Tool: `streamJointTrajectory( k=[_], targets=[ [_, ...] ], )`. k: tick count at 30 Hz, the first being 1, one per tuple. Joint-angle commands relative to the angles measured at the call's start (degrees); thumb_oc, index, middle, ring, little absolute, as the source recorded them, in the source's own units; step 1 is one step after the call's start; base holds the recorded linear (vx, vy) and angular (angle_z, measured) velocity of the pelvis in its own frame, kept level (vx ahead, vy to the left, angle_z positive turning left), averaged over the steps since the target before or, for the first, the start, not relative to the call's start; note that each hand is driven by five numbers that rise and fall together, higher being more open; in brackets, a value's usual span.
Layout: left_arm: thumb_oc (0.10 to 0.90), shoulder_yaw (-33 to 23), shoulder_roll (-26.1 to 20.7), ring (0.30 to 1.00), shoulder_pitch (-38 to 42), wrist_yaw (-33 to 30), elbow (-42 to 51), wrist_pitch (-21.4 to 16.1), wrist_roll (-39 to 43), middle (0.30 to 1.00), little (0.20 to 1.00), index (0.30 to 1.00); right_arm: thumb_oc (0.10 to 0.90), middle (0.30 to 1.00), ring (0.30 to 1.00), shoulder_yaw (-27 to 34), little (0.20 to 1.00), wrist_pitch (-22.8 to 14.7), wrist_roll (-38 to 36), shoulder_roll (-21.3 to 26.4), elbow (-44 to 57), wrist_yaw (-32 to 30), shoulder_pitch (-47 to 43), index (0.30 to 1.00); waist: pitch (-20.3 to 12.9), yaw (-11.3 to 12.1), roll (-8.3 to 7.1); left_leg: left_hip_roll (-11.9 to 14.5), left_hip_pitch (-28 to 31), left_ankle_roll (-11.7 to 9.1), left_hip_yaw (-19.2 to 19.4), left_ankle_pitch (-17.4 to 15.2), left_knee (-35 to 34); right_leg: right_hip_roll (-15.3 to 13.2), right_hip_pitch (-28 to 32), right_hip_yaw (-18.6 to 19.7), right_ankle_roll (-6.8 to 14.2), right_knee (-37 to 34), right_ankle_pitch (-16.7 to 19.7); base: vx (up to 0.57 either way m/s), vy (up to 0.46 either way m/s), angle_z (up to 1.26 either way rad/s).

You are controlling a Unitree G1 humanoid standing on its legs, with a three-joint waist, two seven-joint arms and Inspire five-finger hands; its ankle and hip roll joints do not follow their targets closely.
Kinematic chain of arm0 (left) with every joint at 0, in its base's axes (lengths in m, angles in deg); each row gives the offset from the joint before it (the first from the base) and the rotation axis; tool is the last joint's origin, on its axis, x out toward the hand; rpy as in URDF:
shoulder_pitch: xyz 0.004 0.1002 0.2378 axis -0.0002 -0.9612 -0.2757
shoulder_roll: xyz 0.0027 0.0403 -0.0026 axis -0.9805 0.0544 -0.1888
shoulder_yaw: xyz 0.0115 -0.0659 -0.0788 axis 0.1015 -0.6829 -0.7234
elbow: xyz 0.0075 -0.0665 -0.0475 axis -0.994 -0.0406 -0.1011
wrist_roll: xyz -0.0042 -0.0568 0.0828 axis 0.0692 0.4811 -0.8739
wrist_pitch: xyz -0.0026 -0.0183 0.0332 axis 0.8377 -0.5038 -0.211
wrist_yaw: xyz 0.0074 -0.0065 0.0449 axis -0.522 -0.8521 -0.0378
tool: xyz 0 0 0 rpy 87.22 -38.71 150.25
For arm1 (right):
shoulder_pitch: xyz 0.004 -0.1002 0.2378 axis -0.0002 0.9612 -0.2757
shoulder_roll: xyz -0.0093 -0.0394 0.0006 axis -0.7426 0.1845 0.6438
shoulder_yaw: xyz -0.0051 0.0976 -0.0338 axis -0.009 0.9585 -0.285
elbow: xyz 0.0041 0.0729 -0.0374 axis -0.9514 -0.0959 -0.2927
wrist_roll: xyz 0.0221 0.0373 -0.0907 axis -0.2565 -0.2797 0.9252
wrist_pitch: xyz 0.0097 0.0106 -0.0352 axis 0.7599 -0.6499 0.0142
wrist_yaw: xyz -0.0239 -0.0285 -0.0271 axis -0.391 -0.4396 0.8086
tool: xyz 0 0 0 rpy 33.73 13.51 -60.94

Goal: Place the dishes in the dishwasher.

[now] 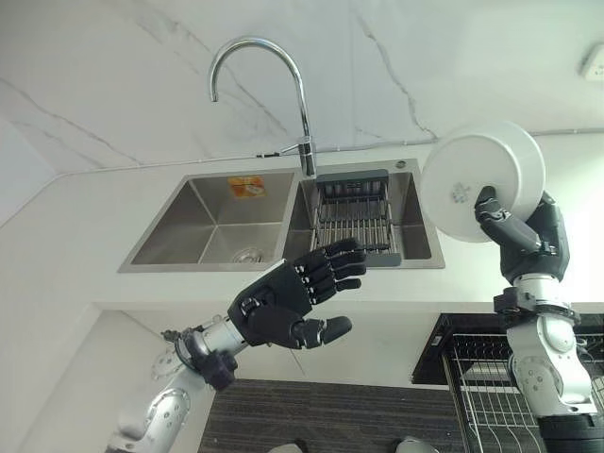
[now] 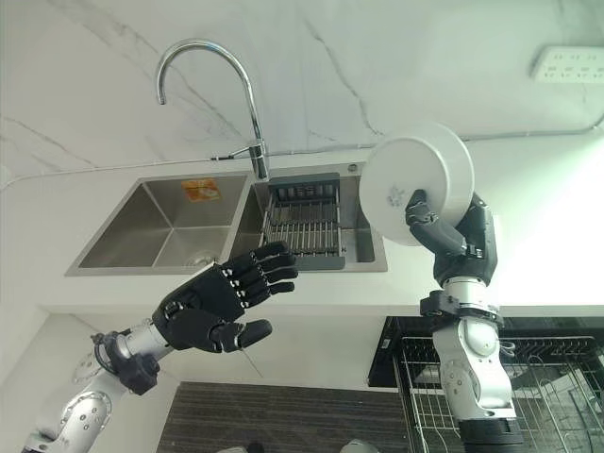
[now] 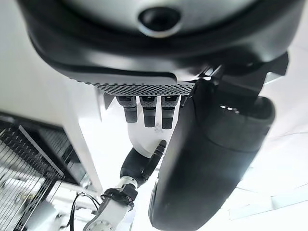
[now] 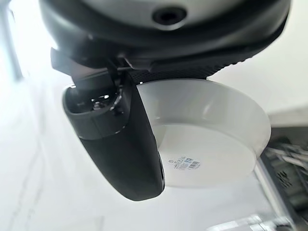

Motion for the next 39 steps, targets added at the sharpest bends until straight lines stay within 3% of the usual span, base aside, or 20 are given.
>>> streamJointTrajectory(
  k=[1,3,5,6,8,11,14,18,22,25,28,33,34,36,37,39],
  targets=[
    [0.800,-6.81,-1.65,0.900,2.85,4.70,6.42,-4.92,2.83,0.900,0.900,0.900,0.400,0.300,0.300,5.33,0.300,-9.27,-0.55,-0.42,9.69,2.11,-6.80,0.300,0.85,1.68,-3.56,-2.74,2.21,1.63,-1.73,-9.78,4.18,1.21,6.01,3.30,6.06,-6.31,-4.39,-0.26,0.360,-0.46],
    [0.800,-8.63,-2.57,0.900,3.12,7.17,6.70,-4.08,2.54,0.900,0.900,0.900,0.400,0.300,0.300,6.05,0.300,-10.83,-0.16,-2.37,11.61,1.80,-5.85,0.300,1.74,0.39,-3.84,-3.55,2.71,2.73,-1.28,-11.41,4.18,0.12,3.49,5.18,8.03,-6.31,-1.64,-0.22,0.311,-0.37],
    [0.800,-9.42,-4.28,0.900,4.35,10.36,6.59,-2.62,2.12,0.900,0.900,0.900,0.400,0.300,0.300,7.53,0.300,-13.02,-1.25,-4.98,13.66,3.09,-4.39,0.300,3.11,-0.79,-4.77,-6.25,2.92,3.86,-3.26,-13.07,4.18,-1.45,0.02,7.76,10.68,-6.31,2.50,-0.20,0.392,-0.34],
    [0.800,-9.85,-4.48,0.900,4.65,13.85,6.84,0.24,1.91,0.900,0.900,0.900,0.400,0.300,0.300,8.82,0.300,-13.88,-2.37,-7.25,14.97,5.85,-2.90,0.300,4.28,-1.56,-5.20,-9.13,3.13,4.67,-4.47,-14.17,4.18,-2.83,-2.25,8.53,11.09,-6.31,5.73,-0.14,0.442,-0.45],
    [0.800,-8.99,-4.51,0.900,4.21,15.83,7.10,2.18,-1.10,0.900,0.900,0.900,0.400,0.300,0.300,8.58,0.300,-13.43,-3.40,-8.47,15.17,6.98,-2.30,0.300,5.16,-2.02,-5.21,-9.54,3.62,4.87,-2.87,-14.22,4.18,-3.81,-3.36,4.89,11.41,-6.31,8.24,-0.12,0.356,-0.75],
    [0.800,-6.34,-5.72,0.900,4.44,17.06,7.34,3.35,-5.35,0.900,0.900,0.900,0.400,0.300,0.300,7.49,0.300,-13.49,-5.91,-8.39,15.24,7.27,-2.49,0.300,5.73,-2.37,-4.89,-8.85,3.95,5.66,-0.96,-14.73,4.18,-3.22,-2.23,2.18,11.20,-6.31,7.96,-0.16,0.193,-0.69],
    [0.800,-1.84,-10.53,0.900,5.54,18.06,7.16,3.32,-9.11,0.900,0.900,0.900,0.400,0.300,0.300,6.89,0.300,-15.41,-8.95,-5.54,15.63,8.26,-2.17,0.300,5.43,-3.19,-4.24,-7.86,2.56,7.01,0.16,-14.75,4.18,-1.84,0.98,3.23,9.61,-6.31,5.08,-0.22,0.126,-0.40],
    [0.800,1.75,-11.34,0.900,5.65,18.41,5.24,5.01,-12.77,0.900,0.900,0.900,0.400,0.300,0.300,5.77,0.300,-16.17,-9.24,-4.92,16.01,9.07,-2.38,0.300,5.10,-2.21,-4.97,-7.34,1.72,7.44,0.94,-14.78,4.18,-5.09,2.66,2.34,9.49,-6.31,6.80,-0.12,-0.045,-0.25],
    [0.800,3.98,-10.96,0.900,4.06,21.22,3.19,6.76,-19.25,0.900,0.900,0.900,0.400,0.300,0.300,3.58,0.300,-16.92,-6.90,-6.63,18.09,9.17,-1.53,0.300,4.59,-0.34,-5.67,-6.20,1.57,6.65,0.73,-14.87,4.18,-10.57,3.96,1.39,11.12,-6.31,8.63,-0.08,-0.285,-0.24],
    [0.800,5.99,-10.36,0.900,4.10,21.58,1.49,7.91,-23.59,0.900,0.900,0.900,0.400,0.300,0.300,2.49,0.300,-17.49,-5.31,-8.13,19.16,8.93,-0.82,0.300,4.21,-0.72,-5.88,-5.33,1.63,6.04,-0.14,-15.02,4.18,-10.68,3.41,3.20,11.52,-6.31,7.74,-0.03,-0.425,-0.55],
    [0.800,9.21,-9.17,0.900,4.60,17.70,-1.78,9.87,-27.67,0.900,0.900,0.900,0.400,0.300,0.300,1.35,0.300,-21.35,-2.10,-7.95,20.19,9.28,-1.51,0.300,3.81,-1.60,-5.47,-2.63,1.35,4.88,-0.86,-14.28,4.18,-7.38,3.58,4.57,11.03,-6.31,3.12,-0.03,-0.519,0.00],
    [0.800,12.86,-4.70,0.900,3.51,8.30,-8.40,11.48,-26.96,0.900,0.900,0.900,0.400,0.300,0.300,-1.13,0.300,-18.87,-1.90,-6.10,19.22,10.76,-4.35,0.300,3.18,-2.02,-4.67,3.01,0.06,1.75,-0.37,-10.89,4.18,-2.73,2.86,5.03,9.05,-6.31,-1.27,-0.03,-0.507,0.05],
    [0.800,13.80,-3.00,0.900,2.53,4.38,-11.62,10.91,-26.18,0.900,0.900,0.900,0.400,0.300,0.300,-2.02,0.300,-17.55,-3.91,-6.08,18.62,12.55,-4.49,0.300,3.04,-2.34,-4.62,5.03,-0.17,0.75,0.23,-9.57,4.18,-1.54,2.72,4.67,8.08,-6.31,-1.85,0.02,-0.637,-0.23],
    [0.800,15.33,-0.51,0.900,0.92,-3.50,-20.43,6.39,-25.17,0.900,0.900,0.900,0.400,0.300,0.300,-2.06,0.300,-16.34,-6.36,-5.59,17.44,15.76,-3.52,0.300,2.83,-3.02,-4.24,8.30,-1.14,-1.24,1.69,-6.57,4.18,1.05,2.57,4.63,6.15,-6.31,-2.47,0.04,-0.587,-0.31],
    [0.800,15.55,1.22,0.900,0.22,-9.33,-27.14,3.61,-24.62,0.900,0.900,0.900,0.400,0.300,0.300,-1.55,0.300,-15.67,-8.10,-5.00,17.34,16.37,-2.45,0.300,2.93,-3.58,-4.33,9.46,-1.22,-1.80,3.89,-4.93,4.18,1.69,2.68,3.94,5.40,-6.31,-2.77,0.03,-0.404,-0.40],
    [0.800,15.45,2.98,0.900,0.24,-13.49,-34.08,1.04,-25.66,0.900,0.900,0.900,0.400,0.300,0.300,-0.80,0.300,-15.50,-8.93,-4.51,17.38,16.52,-1.54,0.300,2.99,-4.29,-4.54,10.22,-0.57,-1.91,7.31,-3.85,4.18,1.56,2.83,2.79,4.77,-6.31,-3.07,0.02,-0.314,-0.24]
  ],
)
